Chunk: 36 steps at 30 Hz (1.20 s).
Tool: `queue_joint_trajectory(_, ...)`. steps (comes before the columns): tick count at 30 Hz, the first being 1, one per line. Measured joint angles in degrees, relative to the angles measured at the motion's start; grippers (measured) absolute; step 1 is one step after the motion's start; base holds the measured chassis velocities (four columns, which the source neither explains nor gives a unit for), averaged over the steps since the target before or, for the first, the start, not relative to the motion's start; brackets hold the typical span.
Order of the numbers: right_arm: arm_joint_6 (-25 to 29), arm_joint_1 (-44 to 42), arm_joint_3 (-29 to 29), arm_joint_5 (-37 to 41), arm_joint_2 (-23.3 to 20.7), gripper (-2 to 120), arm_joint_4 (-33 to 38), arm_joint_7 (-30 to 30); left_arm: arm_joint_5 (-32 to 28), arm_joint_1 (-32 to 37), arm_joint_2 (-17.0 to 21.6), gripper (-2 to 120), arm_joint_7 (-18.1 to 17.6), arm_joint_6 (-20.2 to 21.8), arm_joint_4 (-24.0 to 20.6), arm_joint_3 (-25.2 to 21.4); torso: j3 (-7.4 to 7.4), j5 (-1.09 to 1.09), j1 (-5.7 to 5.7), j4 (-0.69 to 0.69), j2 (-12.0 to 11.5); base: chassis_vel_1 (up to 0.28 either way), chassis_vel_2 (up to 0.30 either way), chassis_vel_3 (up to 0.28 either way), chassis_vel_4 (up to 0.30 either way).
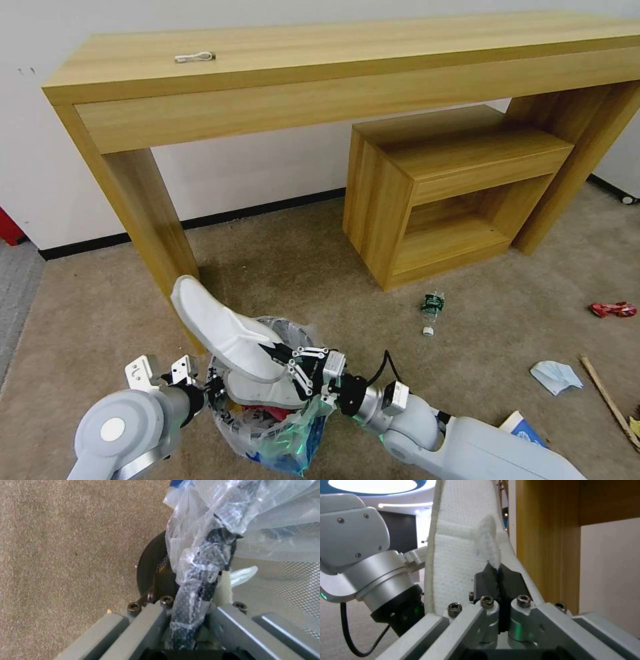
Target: Pick up the trash bin and place the garbage on the floor into it.
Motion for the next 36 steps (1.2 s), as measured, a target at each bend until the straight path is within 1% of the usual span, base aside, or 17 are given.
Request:
queue_joint_trajectory(12, 0.2, 1.0, -1.1, -0.2, 0.6, 0, -1.3, 0.0, -0.3, 0.3, 0.2, 0, 0.0, 0.0, -0.7, -0.2, 0.0, 0.0, 0.0, 0.0, 0.0, 0.0, 0.0, 0.0, 0.0)
queue_joint_trajectory(35, 1.2, -0.4, 0.1, -1.8, 0.7, 0, -3.5, -0.3, -0.4, 0.3, 0.3, 0, 0.2, 0.0, -0.8, -0.1, 0.0, 0.0, 0.0, 0.0, 0.0, 0.0, 0.0, 0.0, 0.0)
queue_joint_trajectory(36, 1.2, -0.6, 0.2, -1.9, 0.6, 3, -3.6, -0.4, -0.4, 0.3, 0.3, 0, 0.3, 0.0, -0.8, -0.1, 0.0, 0.0, 0.0, 0.0, 0.0, 0.0, 0.0, 0.0, 0.0)
